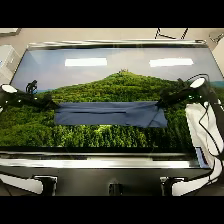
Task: Fold the clothes and pants, and hang the long-sleeved shirts on hangers.
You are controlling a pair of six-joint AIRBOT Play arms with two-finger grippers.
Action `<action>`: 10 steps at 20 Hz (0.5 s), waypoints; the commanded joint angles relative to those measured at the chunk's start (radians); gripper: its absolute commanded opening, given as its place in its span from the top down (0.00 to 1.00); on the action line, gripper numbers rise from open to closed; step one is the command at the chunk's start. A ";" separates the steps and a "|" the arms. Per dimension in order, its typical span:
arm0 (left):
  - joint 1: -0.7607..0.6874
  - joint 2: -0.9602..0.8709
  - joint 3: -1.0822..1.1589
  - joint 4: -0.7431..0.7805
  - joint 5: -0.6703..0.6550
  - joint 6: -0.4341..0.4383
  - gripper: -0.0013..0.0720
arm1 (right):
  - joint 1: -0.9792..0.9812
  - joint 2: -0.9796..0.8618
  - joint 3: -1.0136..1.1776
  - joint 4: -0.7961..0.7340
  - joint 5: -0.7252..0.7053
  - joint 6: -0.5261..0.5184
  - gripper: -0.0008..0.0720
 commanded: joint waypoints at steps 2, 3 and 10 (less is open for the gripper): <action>-0.012 -0.140 0.107 -0.004 0.002 -0.056 0.95 | 0.008 -0.105 0.043 0.066 -0.091 0.029 0.92; -0.012 -0.152 0.107 -0.005 -0.009 -0.060 0.89 | 0.008 -0.110 0.043 0.080 -0.094 0.029 0.92; 0.101 -0.114 0.192 -0.004 -0.246 -0.043 0.06 | -0.142 -0.105 0.174 0.134 0.236 -0.105 0.02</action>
